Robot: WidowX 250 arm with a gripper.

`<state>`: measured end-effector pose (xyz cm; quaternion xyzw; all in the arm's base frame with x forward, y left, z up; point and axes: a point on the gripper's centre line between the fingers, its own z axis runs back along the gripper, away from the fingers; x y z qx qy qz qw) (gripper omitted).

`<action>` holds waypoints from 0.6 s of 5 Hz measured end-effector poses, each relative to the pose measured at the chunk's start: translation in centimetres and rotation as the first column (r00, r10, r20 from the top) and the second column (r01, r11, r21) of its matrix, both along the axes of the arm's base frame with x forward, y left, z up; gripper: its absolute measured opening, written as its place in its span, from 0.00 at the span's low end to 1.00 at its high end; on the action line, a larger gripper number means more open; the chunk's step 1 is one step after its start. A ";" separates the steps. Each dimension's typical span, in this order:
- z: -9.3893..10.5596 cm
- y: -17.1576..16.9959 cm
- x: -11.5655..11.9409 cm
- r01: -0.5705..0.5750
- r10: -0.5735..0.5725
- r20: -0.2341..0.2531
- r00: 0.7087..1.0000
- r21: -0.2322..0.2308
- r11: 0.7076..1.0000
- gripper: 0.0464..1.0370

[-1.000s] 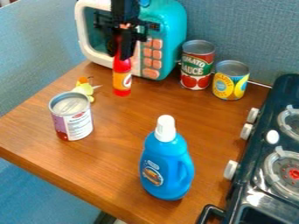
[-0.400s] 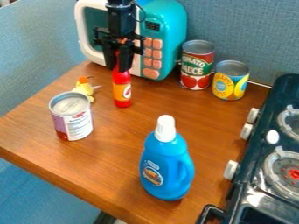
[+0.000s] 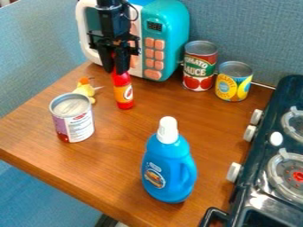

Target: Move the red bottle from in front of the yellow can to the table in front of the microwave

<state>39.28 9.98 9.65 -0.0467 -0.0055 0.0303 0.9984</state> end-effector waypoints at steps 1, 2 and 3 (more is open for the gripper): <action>-0.2 -0.2 -0.7 0.006 -0.006 -0.004 1.000 0.001 1.000 0.41; -0.2 -0.1 -1.0 0.005 -0.005 -0.023 1.000 0.003 1.000 0.73; 0.0 -0.1 -0.9 0.012 -0.012 -0.015 1.000 0.005 1.000 0.96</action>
